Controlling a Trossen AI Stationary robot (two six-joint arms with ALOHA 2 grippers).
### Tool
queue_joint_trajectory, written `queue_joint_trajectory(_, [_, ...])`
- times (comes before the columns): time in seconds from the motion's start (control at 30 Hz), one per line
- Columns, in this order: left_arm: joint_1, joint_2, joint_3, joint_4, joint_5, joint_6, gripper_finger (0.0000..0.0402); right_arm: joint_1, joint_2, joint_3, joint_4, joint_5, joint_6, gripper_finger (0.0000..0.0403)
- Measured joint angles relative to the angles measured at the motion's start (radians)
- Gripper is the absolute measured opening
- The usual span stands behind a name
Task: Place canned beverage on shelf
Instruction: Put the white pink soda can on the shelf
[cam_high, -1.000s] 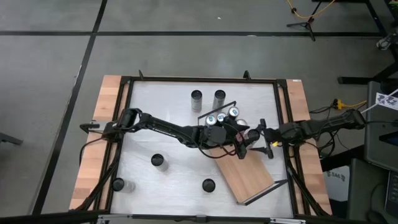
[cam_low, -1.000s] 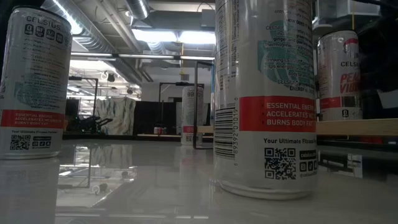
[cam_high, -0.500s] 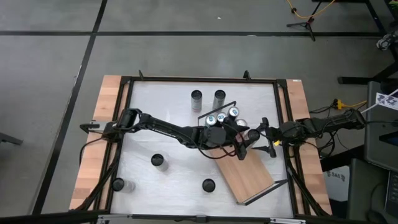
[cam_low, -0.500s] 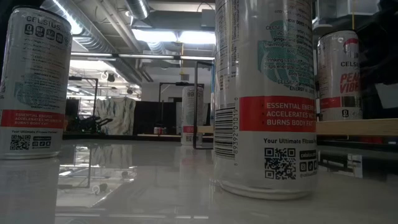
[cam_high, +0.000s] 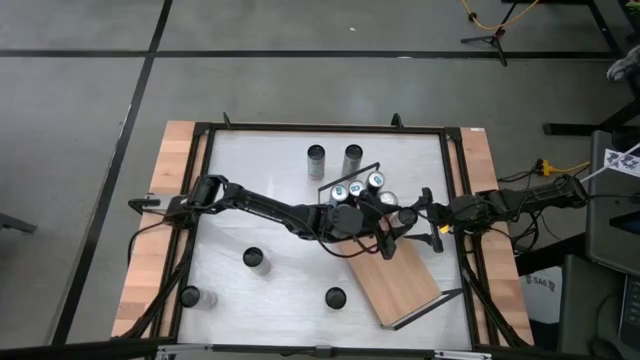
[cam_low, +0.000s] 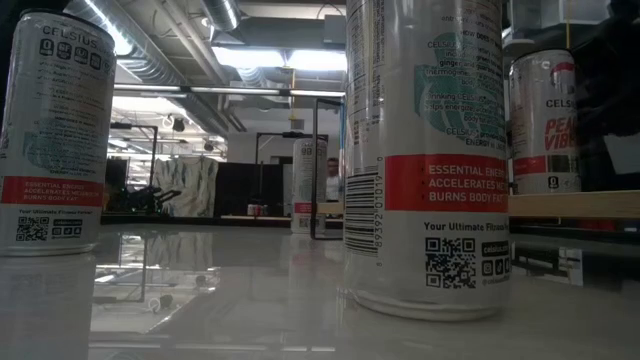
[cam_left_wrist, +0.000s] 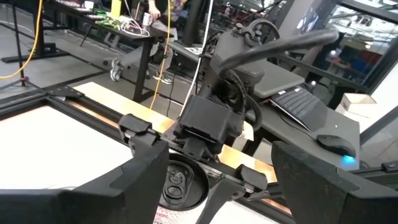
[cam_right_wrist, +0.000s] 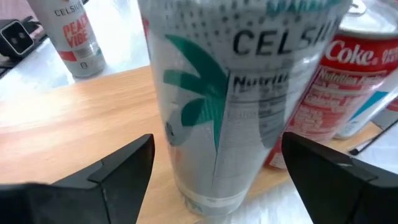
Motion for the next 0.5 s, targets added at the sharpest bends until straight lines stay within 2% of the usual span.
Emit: queue_joint_trajectory(0.5, [0.000,0.000,0.000,0.000,0.000,0.000,0.0279,0.000,0.000,0.000,0.004,0.023,0.055,0.0342])
